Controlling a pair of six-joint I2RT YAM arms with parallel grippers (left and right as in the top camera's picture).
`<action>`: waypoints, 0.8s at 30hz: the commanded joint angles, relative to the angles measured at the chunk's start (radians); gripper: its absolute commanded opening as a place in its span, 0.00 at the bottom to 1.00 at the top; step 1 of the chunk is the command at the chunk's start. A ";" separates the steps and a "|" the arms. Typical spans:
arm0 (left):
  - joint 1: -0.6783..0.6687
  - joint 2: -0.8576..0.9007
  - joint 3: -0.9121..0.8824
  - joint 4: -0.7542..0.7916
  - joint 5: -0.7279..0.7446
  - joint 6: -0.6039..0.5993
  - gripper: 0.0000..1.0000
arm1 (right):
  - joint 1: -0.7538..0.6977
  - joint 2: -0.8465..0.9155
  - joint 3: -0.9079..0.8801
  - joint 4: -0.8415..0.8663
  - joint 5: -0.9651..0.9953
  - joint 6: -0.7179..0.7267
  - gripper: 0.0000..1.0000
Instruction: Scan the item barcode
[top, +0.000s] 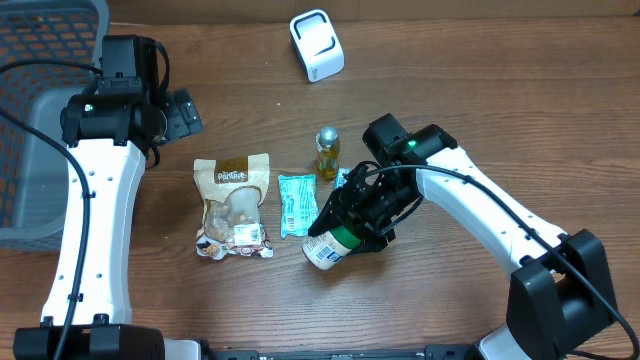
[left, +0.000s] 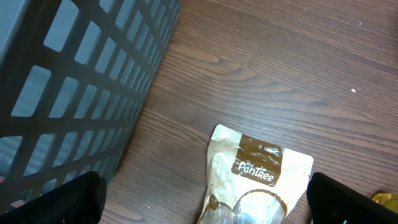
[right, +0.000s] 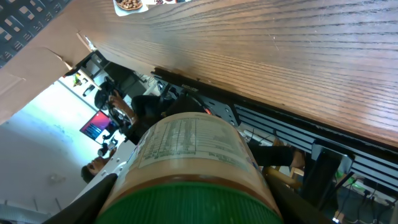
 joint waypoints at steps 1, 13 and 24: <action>-0.002 -0.003 0.004 0.000 -0.010 0.026 1.00 | 0.005 -0.017 0.023 0.001 -0.042 0.003 0.24; -0.002 -0.003 0.004 0.000 -0.010 0.026 1.00 | 0.005 -0.017 0.023 -0.001 0.019 0.002 0.20; -0.002 -0.003 0.004 0.000 -0.010 0.026 1.00 | 0.005 -0.017 0.023 -0.037 0.483 -0.001 0.15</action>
